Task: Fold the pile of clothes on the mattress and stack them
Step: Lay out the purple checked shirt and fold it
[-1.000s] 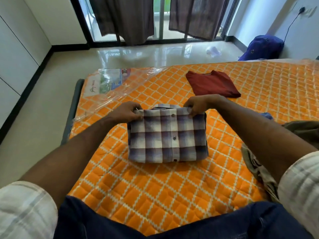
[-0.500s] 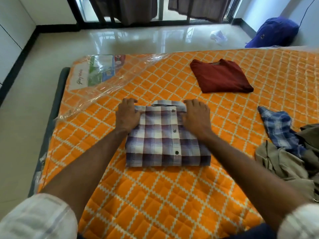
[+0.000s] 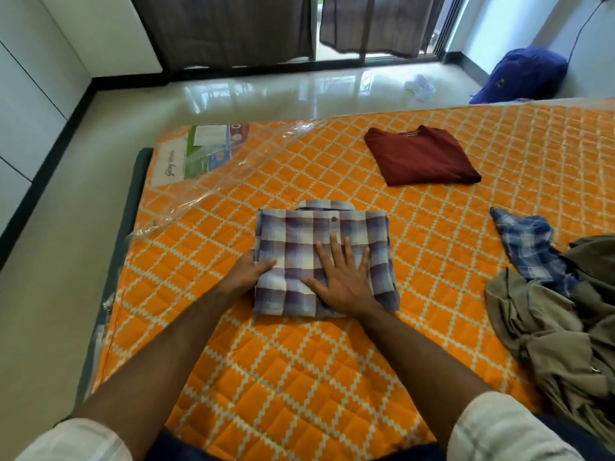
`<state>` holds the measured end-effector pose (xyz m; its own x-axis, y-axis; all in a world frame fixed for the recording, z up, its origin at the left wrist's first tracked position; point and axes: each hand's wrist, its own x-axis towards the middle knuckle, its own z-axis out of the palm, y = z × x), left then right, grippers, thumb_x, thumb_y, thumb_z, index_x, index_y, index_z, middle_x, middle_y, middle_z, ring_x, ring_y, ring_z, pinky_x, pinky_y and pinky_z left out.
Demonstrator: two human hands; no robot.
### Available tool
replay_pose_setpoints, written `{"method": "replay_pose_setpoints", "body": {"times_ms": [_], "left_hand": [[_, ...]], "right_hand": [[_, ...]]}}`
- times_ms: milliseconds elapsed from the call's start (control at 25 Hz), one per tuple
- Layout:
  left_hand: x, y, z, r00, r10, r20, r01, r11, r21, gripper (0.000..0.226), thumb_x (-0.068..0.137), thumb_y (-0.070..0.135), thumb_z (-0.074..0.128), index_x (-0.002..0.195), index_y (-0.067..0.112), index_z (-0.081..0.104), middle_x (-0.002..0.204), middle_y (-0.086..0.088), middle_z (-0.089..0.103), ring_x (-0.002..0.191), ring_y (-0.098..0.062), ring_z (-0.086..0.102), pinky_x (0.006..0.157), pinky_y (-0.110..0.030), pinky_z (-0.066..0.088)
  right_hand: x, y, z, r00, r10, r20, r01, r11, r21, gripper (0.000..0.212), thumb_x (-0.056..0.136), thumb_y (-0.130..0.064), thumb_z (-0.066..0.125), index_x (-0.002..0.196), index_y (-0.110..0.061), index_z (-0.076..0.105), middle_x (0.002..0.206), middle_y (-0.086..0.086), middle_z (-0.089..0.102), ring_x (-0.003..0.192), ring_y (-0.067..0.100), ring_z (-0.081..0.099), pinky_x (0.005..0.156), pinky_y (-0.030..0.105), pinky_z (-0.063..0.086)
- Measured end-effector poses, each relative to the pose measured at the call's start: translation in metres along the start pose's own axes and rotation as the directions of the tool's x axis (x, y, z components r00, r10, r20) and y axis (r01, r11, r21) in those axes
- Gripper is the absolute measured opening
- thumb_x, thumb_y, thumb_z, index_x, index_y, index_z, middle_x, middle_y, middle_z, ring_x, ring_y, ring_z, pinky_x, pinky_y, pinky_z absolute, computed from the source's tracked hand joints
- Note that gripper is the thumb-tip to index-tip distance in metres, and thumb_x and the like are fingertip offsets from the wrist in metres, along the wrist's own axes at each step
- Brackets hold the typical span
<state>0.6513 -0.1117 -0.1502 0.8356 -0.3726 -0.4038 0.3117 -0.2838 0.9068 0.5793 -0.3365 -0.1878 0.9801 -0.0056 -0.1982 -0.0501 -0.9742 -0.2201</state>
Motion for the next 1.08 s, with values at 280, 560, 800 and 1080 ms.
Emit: {"method": "replay_pose_setpoints", "body": {"times_ms": [280, 560, 800, 1080], "left_hand": [[-0.048, 0.135, 0.011, 0.963, 0.269, 0.034, -0.270, 0.943, 0.196, 0.017, 0.100, 0.014, 0.059, 0.115, 0.015, 0.067, 0.101, 0.002, 0.070, 0.084, -0.005, 0.068, 0.070, -0.024, 0.052], [-0.097, 0.247, 0.087, 0.900, 0.425, 0.100, -0.219, 0.243, 0.945, 0.016, 0.090, 0.029, 0.053, 0.085, 0.015, 0.060, 0.085, -0.008, 0.058, 0.076, -0.026, 0.056, 0.064, -0.030, 0.039], [-0.088, 0.124, 0.157, 0.935, 0.174, 0.309, -0.354, 0.517, 0.780, 0.030, 0.103, 0.033, 0.047, 0.117, 0.012, 0.062, 0.114, -0.015, 0.069, 0.097, -0.029, 0.065, 0.076, -0.035, 0.047], [-0.086, 0.017, 0.065, 0.866, 0.499, -0.037, -0.260, 0.512, 0.819, 0.035, 0.092, 0.025, 0.064, 0.126, 0.014, 0.063, 0.131, -0.009, 0.056, 0.120, -0.027, 0.052, 0.099, -0.046, 0.047]], "right_hand": [[-0.029, -0.063, -0.129, 0.982, 0.187, -0.035, -0.081, 0.581, 0.810, 0.070, 0.098, -0.072, 0.034, 0.148, -0.025, 0.047, 0.145, 0.005, 0.050, 0.134, 0.031, 0.047, 0.104, 0.053, 0.043], [-0.061, -0.073, -0.212, 0.986, -0.013, 0.165, -0.160, -0.322, 0.933, 0.067, 0.095, -0.070, 0.047, 0.107, -0.009, 0.074, 0.098, 0.011, 0.075, 0.089, 0.023, 0.073, 0.075, 0.037, 0.060], [-0.090, 0.005, -0.104, 0.936, 0.094, 0.339, -0.263, -0.452, 0.852, 0.043, 0.105, -0.039, 0.045, 0.110, -0.002, 0.067, 0.085, 0.014, 0.075, 0.073, 0.021, 0.074, 0.063, 0.030, 0.061], [-0.095, 0.067, -0.031, 0.871, 0.228, 0.435, -0.400, -0.186, 0.898, 0.043, 0.094, -0.038, 0.070, 0.124, -0.007, 0.067, 0.116, 0.014, 0.074, 0.108, 0.034, 0.071, 0.100, 0.055, 0.053]]}}
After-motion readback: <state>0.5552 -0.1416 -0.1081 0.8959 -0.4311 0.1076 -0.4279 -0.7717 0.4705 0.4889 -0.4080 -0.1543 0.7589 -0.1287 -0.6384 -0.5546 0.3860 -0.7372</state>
